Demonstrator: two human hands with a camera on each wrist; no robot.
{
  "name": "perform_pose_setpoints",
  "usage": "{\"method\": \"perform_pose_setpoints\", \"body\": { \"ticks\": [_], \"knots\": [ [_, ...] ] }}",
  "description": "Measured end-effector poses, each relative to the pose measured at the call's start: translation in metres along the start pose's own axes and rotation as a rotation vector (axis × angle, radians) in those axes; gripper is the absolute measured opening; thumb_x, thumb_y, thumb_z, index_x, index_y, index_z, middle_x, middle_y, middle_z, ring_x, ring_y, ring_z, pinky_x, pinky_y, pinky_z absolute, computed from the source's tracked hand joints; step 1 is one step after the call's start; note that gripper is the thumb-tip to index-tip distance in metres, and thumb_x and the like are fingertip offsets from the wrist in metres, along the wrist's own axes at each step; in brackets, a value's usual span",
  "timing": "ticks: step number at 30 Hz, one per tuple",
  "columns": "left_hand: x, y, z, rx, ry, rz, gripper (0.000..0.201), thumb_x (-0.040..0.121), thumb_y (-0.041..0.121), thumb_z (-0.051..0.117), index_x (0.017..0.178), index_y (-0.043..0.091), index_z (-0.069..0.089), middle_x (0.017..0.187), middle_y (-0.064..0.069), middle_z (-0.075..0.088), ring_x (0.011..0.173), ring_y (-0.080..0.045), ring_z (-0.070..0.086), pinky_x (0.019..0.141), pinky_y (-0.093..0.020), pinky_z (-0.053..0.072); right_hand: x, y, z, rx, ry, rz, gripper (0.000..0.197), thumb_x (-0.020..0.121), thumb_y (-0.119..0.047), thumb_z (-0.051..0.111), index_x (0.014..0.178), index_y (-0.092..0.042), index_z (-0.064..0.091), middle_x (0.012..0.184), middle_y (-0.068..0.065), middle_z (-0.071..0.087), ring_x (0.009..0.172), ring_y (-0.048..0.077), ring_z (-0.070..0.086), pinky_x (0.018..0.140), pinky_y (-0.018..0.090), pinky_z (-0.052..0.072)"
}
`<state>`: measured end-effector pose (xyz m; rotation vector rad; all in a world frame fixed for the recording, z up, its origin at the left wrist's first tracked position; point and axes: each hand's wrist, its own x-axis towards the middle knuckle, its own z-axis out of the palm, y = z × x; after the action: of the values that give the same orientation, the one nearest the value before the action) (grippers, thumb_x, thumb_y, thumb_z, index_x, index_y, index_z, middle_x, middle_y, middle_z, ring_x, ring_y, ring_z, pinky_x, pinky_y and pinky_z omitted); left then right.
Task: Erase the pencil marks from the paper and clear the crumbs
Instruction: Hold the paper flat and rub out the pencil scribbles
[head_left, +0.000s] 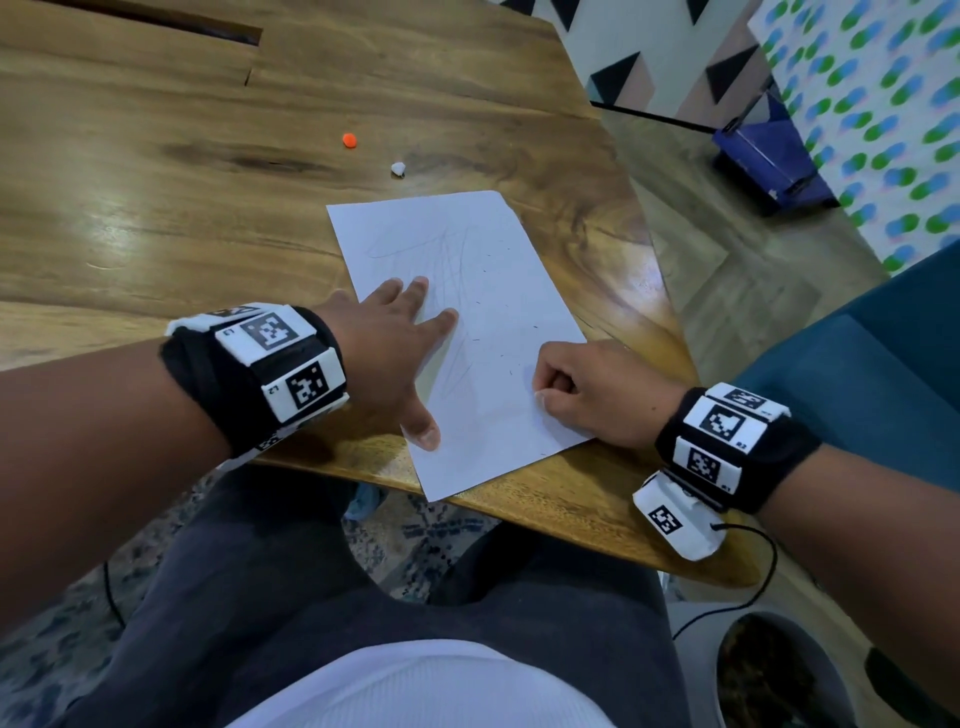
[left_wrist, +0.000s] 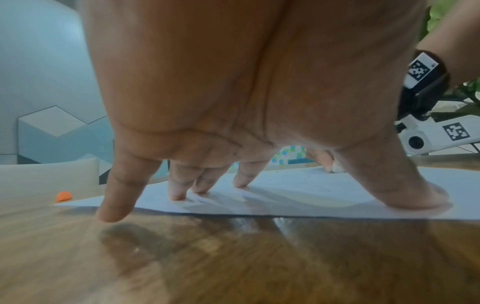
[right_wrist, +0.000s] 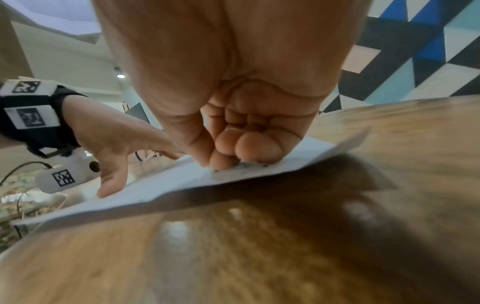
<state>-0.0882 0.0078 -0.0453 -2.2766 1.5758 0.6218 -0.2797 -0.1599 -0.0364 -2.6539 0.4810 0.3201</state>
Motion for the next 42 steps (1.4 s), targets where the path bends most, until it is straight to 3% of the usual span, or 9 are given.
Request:
{"method": "perform_pose_setpoints", "body": {
  "ticks": [7, 11, 14, 22, 27, 31, 33, 37, 42],
  "knots": [
    [-0.001, 0.002, -0.001, 0.0, -0.012, 0.001, 0.141, 0.061, 0.088, 0.068, 0.159, 0.032, -0.015, 0.168, -0.009, -0.024, 0.157, -0.031, -0.013, 0.12, -0.064, 0.023, -0.023, -0.004, -0.001, -0.027, -0.299, -0.142, 0.006, 0.093, -0.027, 0.061, 0.087, -0.03, 0.06, 0.08, -0.018, 0.065, 0.077, -0.001, 0.06, 0.065, 0.013, 0.043],
    [-0.002, 0.001, 0.0, 0.001, 0.002, 0.003, 0.14, 0.06, 0.089, 0.066, 0.159, 0.033, -0.015, 0.168, -0.008, -0.024, 0.157, -0.029, -0.012, 0.119, -0.063, 0.025, -0.01, 0.0, -0.002, 0.098, -0.087, -0.018, 0.008, 0.092, -0.021, 0.061, 0.086, -0.024, 0.059, 0.074, -0.013, 0.063, 0.066, 0.002, 0.055, 0.063, 0.02, 0.043],
    [-0.002, -0.001, 0.0, -0.001, -0.003, 0.006, 0.14, 0.06, 0.09, 0.065, 0.159, 0.034, -0.016, 0.168, -0.007, -0.025, 0.157, -0.028, -0.013, 0.119, -0.063, 0.025, -0.002, -0.001, 0.002, 0.026, 0.026, 0.033, 0.007, 0.093, -0.021, 0.059, 0.086, -0.021, 0.057, 0.074, -0.009, 0.064, 0.069, 0.009, 0.057, 0.063, 0.026, 0.043],
    [-0.002, -0.008, 0.007, -0.036, 0.055, 0.036, 0.137, 0.059, 0.093, 0.06, 0.158, 0.035, -0.014, 0.168, -0.006, -0.023, 0.157, -0.026, -0.012, 0.122, -0.06, 0.018, -0.023, 0.001, -0.001, 0.004, -0.319, -0.152, 0.008, 0.093, -0.027, 0.061, 0.087, -0.029, 0.058, 0.082, -0.016, 0.065, 0.077, 0.001, 0.06, 0.067, 0.016, 0.046],
    [-0.005, -0.015, 0.019, -0.076, 0.132, 0.059, 0.134, 0.056, 0.097, 0.049, 0.159, 0.034, -0.009, 0.169, -0.003, -0.018, 0.157, -0.022, -0.012, 0.124, -0.055, 0.011, 0.0, -0.006, -0.012, 0.149, -0.025, 0.029, 0.005, 0.091, -0.022, 0.063, 0.088, -0.025, 0.062, 0.08, -0.011, 0.066, 0.07, 0.005, 0.058, 0.065, 0.026, 0.045],
    [-0.005, -0.007, 0.015, -0.032, 0.113, 0.057, 0.135, 0.06, 0.095, 0.053, 0.16, 0.031, -0.011, 0.169, -0.004, -0.019, 0.157, -0.023, -0.014, 0.123, -0.057, 0.01, 0.012, -0.039, 0.006, -0.044, -0.146, -0.144, 0.006, 0.094, -0.027, 0.06, 0.098, -0.023, 0.061, 0.086, -0.014, 0.063, 0.078, 0.004, 0.056, 0.065, 0.016, 0.041],
    [-0.008, -0.003, 0.013, -0.019, 0.085, 0.061, 0.135, 0.063, 0.093, 0.056, 0.16, 0.03, -0.013, 0.169, -0.005, -0.022, 0.156, -0.024, -0.017, 0.123, -0.059, 0.008, 0.021, -0.051, 0.013, -0.089, -0.144, -0.197, 0.006, 0.093, -0.027, 0.06, 0.096, -0.022, 0.061, 0.081, -0.012, 0.062, 0.075, 0.008, 0.056, 0.066, 0.022, 0.044],
    [-0.011, -0.001, 0.008, 0.034, 0.057, 0.068, 0.136, 0.065, 0.093, 0.056, 0.161, 0.027, -0.015, 0.168, -0.007, -0.023, 0.156, -0.027, -0.016, 0.121, -0.06, 0.013, 0.055, -0.046, 0.0, -0.108, 0.024, -0.032, 0.005, 0.089, -0.022, 0.054, 0.089, -0.018, 0.058, 0.082, -0.002, 0.064, 0.081, 0.021, 0.061, 0.066, 0.032, 0.049],
    [-0.011, 0.0, 0.007, 0.042, 0.042, 0.06, 0.14, 0.062, 0.093, 0.059, 0.16, 0.027, -0.015, 0.168, -0.008, -0.024, 0.156, -0.028, -0.015, 0.12, -0.06, 0.018, 0.065, -0.041, -0.007, -0.126, 0.078, 0.055, 0.008, 0.09, -0.021, 0.052, 0.092, -0.016, 0.058, 0.083, 0.0, 0.065, 0.082, 0.023, 0.061, 0.068, 0.036, 0.053]
  ]
}}
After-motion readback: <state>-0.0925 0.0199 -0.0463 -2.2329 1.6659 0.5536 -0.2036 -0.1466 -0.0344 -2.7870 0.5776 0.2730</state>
